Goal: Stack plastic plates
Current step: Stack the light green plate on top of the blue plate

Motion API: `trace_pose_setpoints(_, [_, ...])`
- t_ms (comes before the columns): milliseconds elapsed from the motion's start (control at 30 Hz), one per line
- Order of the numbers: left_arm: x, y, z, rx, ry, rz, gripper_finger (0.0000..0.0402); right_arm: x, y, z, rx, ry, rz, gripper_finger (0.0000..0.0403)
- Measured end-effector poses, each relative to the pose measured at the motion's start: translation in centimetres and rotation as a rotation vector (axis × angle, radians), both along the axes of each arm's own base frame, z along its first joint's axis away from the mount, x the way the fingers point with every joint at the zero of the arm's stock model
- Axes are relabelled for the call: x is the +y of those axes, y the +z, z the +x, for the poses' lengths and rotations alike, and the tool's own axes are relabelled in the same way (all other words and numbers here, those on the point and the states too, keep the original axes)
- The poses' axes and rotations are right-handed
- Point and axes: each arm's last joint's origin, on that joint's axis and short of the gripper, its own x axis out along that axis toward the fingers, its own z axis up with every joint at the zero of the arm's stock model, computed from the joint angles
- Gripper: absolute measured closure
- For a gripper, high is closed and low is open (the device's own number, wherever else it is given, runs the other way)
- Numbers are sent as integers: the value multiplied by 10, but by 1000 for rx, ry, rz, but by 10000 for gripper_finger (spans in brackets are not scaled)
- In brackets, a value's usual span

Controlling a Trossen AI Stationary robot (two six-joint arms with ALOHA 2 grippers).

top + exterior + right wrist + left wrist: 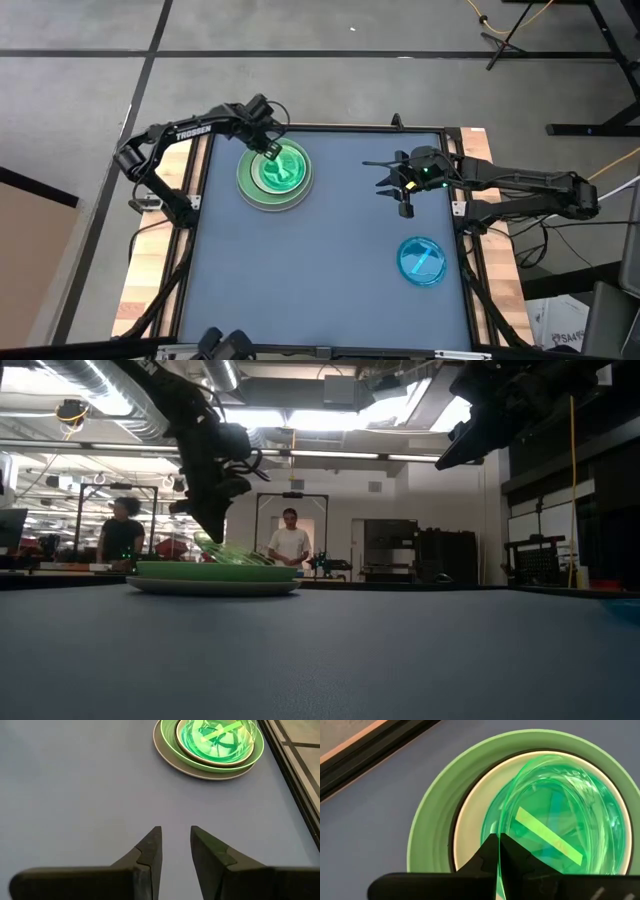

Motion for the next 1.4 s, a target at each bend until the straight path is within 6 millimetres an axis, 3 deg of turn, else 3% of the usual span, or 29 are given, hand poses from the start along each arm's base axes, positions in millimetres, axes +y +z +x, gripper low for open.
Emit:
trace_pose_setpoints(1000, [-21,0,19,48,-76,54,401,0,0,0,0,0,0,308])
trace_pose_setpoints(1400, [-22,0,19,47,-74,53,321,0,0,0,0,0,0,308])
